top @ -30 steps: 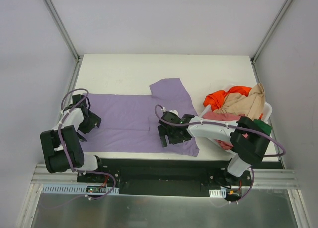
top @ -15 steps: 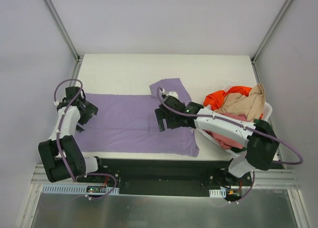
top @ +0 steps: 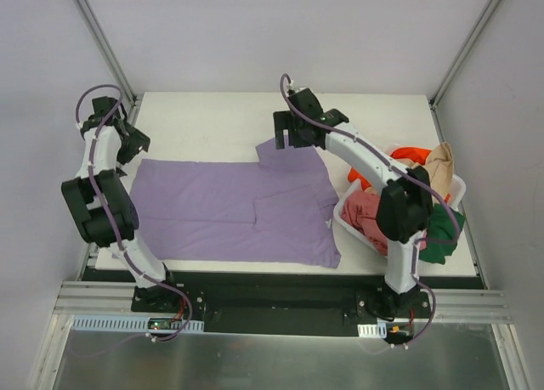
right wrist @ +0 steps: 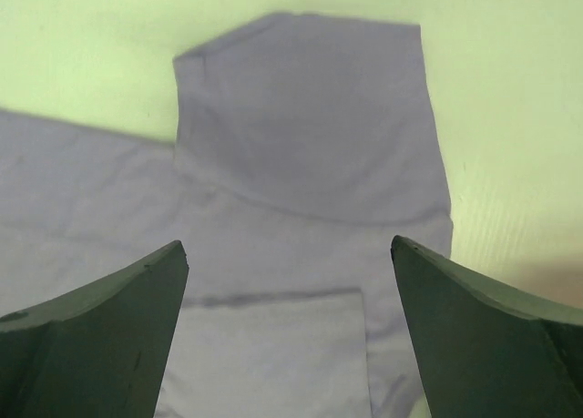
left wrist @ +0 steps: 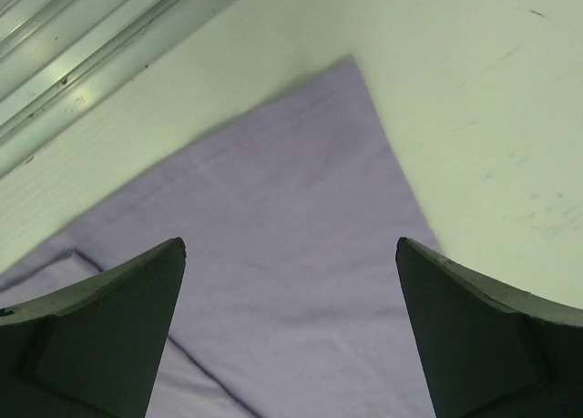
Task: Fold and stack the t-shirts
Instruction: Grap the side of the flattened tshirt furthest away from the robot with both arms
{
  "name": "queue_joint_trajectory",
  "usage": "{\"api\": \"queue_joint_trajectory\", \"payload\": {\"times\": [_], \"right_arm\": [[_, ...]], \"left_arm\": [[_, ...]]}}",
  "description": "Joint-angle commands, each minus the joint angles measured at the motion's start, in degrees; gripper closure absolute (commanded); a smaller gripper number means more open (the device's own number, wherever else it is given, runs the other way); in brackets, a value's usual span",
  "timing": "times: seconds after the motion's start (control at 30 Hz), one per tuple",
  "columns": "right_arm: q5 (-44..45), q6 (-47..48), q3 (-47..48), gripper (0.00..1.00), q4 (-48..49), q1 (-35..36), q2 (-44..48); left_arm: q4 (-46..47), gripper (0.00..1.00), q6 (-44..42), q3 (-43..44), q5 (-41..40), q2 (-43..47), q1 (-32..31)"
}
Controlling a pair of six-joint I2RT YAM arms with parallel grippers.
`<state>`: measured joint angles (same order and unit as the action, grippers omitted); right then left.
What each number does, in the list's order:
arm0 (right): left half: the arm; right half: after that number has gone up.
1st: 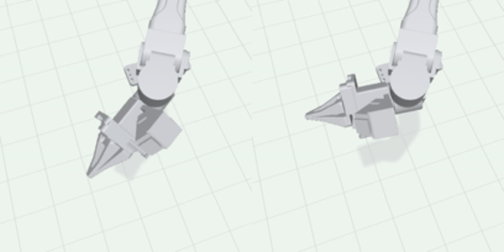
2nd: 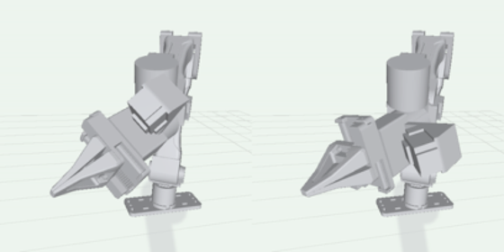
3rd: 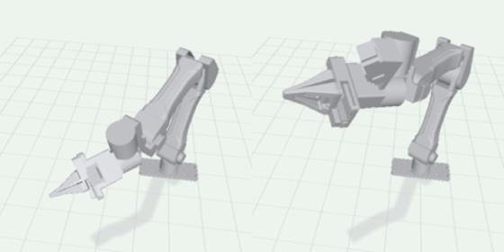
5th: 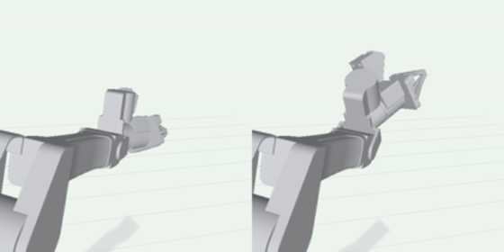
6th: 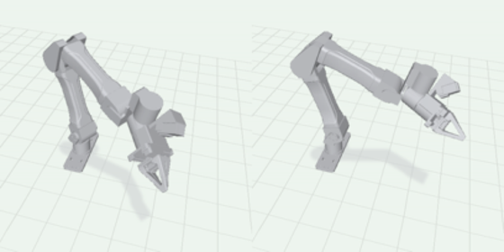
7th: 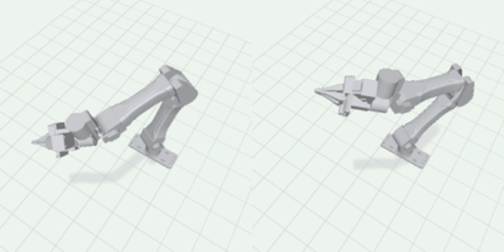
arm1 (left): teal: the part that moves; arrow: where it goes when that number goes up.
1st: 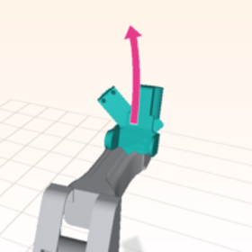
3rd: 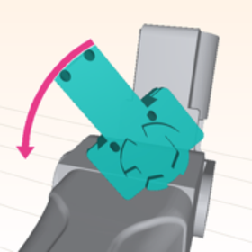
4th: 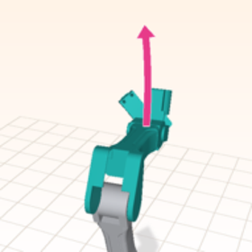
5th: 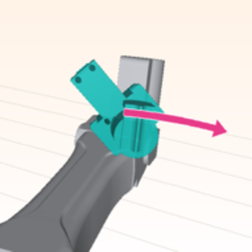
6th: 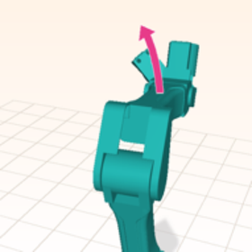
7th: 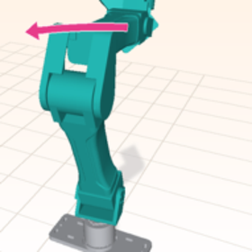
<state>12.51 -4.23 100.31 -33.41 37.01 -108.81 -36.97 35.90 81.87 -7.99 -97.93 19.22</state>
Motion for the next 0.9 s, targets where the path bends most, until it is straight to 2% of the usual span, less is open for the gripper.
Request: {"api": "queue_joint_trajectory", "payload": {"times": [0.0, 0.2, 0.5, 0.73, 0.87], "right_arm": [[-6.9, 1.9, 11.2, 0.04, -1.4, -3.9, -9.2], [-10.9, 2.1, 23.9, 0.04, -0.2, -8.0, -20.9], [-18.7, -1.8, 29.6, 0.04, 7.7, -14.5, -31.7], [-21.7, -3.8, 34.2, 0.04, 9.7, -15.9, -38.0], [-24.5, -4.4, 36.8, 0.04, 10.0, -15.9, -41.0]], "left_arm": [[-5.7, 0.01, -4.8, 9.5, -3.3, -9.1, 0.6], [-9.4, 0.01, -6.5, 21.6, -3.7, -22.4, 1.1], [-12.5, 0.09, -7.1, 33.3, -2.9, -33.8, 2.2], [-13.5, 0.28, -7.9, 33.6, -1.9, -36.4, 2.2], [-14.4, 0.35, -8.4, 34.0, -1.6, -38.1, 2.2]]}}
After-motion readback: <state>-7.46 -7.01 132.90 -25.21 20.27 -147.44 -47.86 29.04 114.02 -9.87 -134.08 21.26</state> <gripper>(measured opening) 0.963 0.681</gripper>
